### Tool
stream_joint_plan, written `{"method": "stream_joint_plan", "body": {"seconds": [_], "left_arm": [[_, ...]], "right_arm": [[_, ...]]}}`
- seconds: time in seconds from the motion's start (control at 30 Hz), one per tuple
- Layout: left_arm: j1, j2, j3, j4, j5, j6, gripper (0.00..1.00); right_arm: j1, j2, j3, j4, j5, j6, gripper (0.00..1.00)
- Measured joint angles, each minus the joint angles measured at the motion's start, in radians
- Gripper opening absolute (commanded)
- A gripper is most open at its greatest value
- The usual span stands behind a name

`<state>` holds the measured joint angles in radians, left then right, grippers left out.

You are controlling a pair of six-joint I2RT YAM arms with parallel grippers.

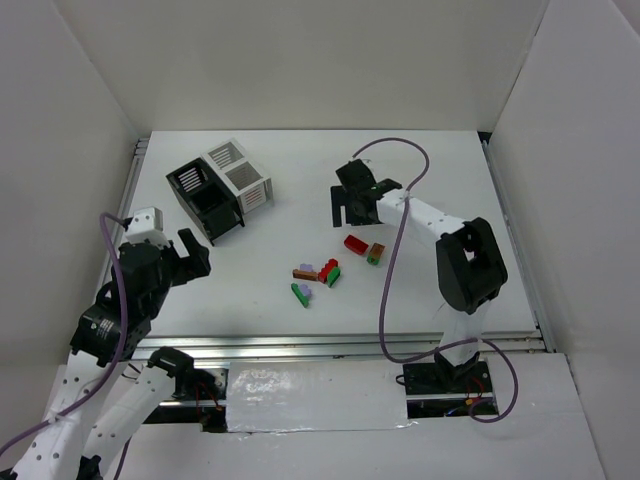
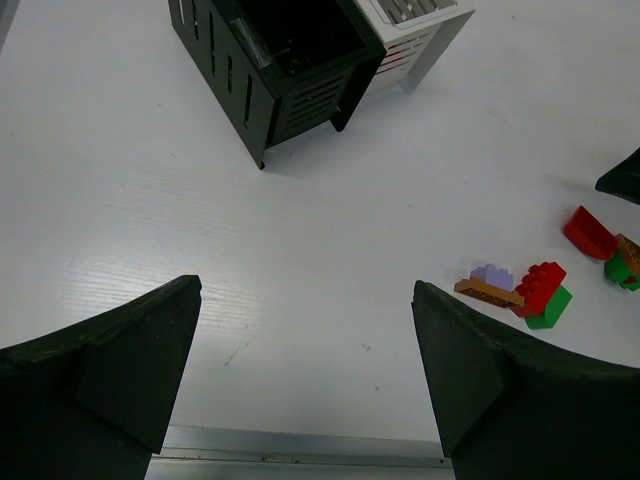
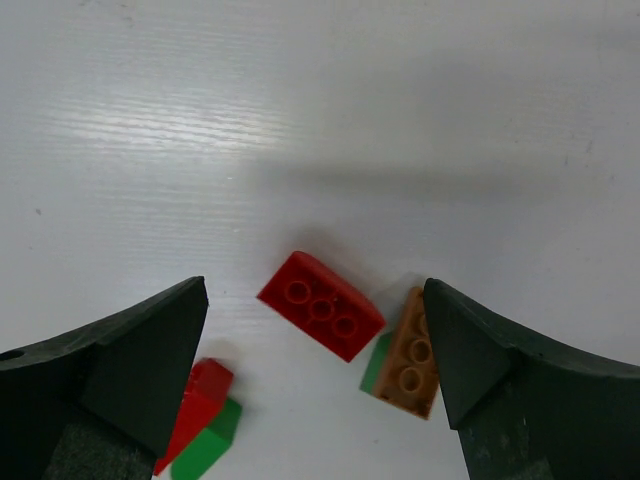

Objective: Sort the legos into containers by color

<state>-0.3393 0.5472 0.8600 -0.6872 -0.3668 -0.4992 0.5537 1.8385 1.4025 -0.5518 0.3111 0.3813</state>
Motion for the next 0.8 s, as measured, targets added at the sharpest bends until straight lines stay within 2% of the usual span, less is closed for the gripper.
{"method": "stream_joint_plan", "body": {"seconds": [0.1, 0.27, 0.57, 0.67, 0.7, 0.77, 0.8], "left_arm": [[0.000, 0.006, 0.000, 0.000, 0.006, 0.000, 1.00], [0.000, 0.019, 0.000, 0.000, 0.009, 0.002, 1.00], [-0.005, 0.021, 0.000, 0.000, 0.013, 0.002, 1.00], [-0.005, 0.020, 0.000, 0.000, 0.013, 0.002, 0.99], [-0.005, 0.020, 0.000, 0.000, 0.013, 0.002, 1.00], [-0.005, 0.020, 0.000, 0.000, 0.014, 0.003, 0.99], [-0.005, 0.020, 0.000, 0.000, 0.014, 0.002, 1.00]], "right_arm": [[-0.047, 0.000, 0.000, -0.014, -0.069, -0.071, 0.94], [-0.040, 0.005, -0.002, -0.042, -0.186, -0.169, 0.93], [-0.035, 0.135, 0.013, -0.079, -0.230, -0.242, 0.87], [-0.035, 0.168, 0.013, -0.095, -0.238, -0.249, 0.71], [-0.035, 0.168, 0.013, -0.094, -0.235, -0.250, 0.59], [-0.035, 0.168, 0.013, -0.095, -0.236, -0.249, 0.49], [-0.035, 0.168, 0.013, -0.095, -0.235, -0.248, 0.40]]}}
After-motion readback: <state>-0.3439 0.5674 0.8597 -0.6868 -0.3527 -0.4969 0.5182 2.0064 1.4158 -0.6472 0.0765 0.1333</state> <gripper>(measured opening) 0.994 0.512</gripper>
